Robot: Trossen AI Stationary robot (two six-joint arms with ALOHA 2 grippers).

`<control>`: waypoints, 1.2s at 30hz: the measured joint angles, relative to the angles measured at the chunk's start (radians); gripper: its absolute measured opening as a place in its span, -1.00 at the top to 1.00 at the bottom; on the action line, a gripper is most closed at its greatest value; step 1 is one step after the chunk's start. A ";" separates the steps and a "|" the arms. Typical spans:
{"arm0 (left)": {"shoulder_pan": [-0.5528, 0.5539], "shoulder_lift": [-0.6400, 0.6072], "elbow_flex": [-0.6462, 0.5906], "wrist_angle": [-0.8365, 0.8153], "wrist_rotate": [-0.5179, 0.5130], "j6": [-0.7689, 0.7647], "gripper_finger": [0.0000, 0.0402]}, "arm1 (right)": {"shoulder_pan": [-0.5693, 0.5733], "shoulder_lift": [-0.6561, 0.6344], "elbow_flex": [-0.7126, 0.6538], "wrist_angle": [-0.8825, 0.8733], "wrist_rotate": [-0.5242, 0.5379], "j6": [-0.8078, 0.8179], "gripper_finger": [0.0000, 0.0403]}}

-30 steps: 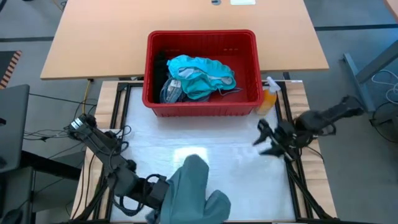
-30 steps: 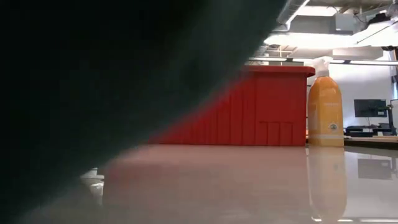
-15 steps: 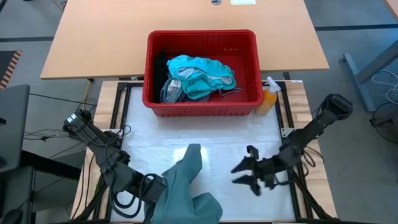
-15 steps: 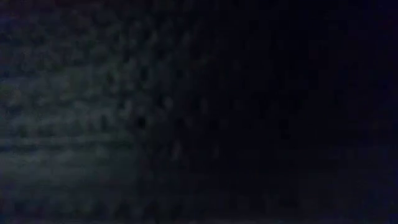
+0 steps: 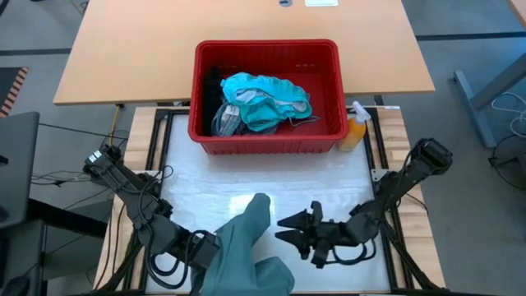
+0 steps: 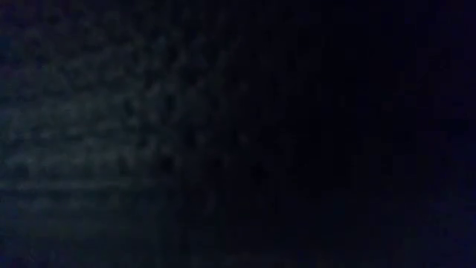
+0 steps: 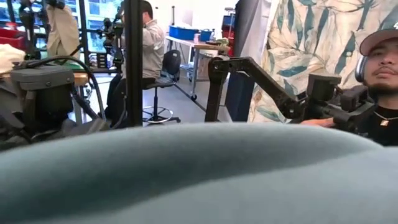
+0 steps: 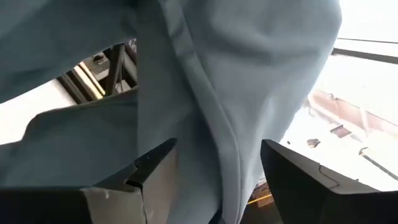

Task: Fold Laundry from Bin
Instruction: Fold the light blue pants

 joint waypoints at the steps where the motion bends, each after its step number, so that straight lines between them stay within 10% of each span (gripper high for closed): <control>1: 0.000 0.000 0.000 -0.001 0.007 0.000 1.00 | -0.004 0.010 0.014 0.002 -0.012 -0.004 -0.29; 19: -0.006 0.001 0.000 0.024 -0.001 0.069 1.00 | -0.025 0.181 0.299 0.118 -0.245 -0.108 -0.29; 23: -0.006 0.001 0.000 0.030 -0.082 0.088 1.00 | -0.031 0.175 0.325 0.119 -0.260 -0.037 -0.03; 29: -0.015 0.002 0.000 0.035 -0.189 0.116 1.00 | -0.004 0.101 0.331 0.038 -0.237 -0.041 0.87; 36: -0.040 0.001 0.000 0.112 -0.215 0.167 1.00 | 0.067 -0.087 0.331 -0.346 -0.031 0.153 0.89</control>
